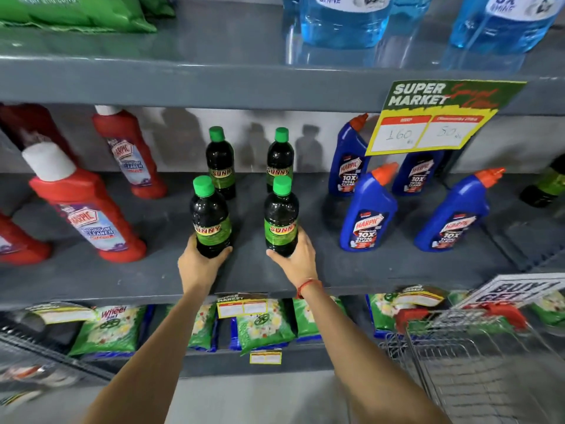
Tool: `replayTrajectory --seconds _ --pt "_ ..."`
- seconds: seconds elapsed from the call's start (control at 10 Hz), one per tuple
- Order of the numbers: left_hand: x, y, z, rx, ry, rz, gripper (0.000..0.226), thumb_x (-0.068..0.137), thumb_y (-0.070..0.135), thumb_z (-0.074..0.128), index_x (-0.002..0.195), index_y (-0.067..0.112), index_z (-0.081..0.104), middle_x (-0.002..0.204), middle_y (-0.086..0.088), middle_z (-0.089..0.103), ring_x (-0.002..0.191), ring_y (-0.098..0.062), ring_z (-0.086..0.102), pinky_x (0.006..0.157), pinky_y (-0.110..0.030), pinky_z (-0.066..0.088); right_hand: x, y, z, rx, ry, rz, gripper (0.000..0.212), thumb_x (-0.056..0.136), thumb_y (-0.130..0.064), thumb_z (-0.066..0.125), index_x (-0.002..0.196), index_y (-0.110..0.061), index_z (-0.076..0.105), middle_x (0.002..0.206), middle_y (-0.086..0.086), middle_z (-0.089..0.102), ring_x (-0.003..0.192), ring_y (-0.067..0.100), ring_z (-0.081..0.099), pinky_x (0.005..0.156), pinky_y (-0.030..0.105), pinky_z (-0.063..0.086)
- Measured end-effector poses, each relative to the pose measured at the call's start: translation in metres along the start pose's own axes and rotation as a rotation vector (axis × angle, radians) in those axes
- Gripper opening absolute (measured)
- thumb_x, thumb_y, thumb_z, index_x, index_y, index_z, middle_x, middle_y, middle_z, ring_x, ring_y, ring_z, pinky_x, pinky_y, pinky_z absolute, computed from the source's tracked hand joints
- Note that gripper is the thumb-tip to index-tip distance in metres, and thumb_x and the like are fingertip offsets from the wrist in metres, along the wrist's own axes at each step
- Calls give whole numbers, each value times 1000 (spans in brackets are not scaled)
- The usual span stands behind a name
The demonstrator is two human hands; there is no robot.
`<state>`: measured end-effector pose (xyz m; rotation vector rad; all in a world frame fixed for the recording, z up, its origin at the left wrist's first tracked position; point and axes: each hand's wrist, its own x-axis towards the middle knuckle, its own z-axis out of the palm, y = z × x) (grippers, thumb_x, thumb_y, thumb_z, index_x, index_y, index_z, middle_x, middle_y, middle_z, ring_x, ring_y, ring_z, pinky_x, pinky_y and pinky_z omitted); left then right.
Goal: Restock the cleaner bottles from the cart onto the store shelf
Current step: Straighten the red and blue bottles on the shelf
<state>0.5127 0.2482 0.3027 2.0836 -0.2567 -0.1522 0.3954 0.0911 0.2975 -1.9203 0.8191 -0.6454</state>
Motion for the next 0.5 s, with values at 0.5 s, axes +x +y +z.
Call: replayTrajectory --seconds 0.5 --pt "-16 7 -6 -56 16 20 71 65 25 81 126 10 48 124 -14 62 116 -31 56 101 -43 45 -12 -11 -6 -26 6 36 83 60 -25 84 129 -9 41 127 15 52 120 28 49 100 37 41"
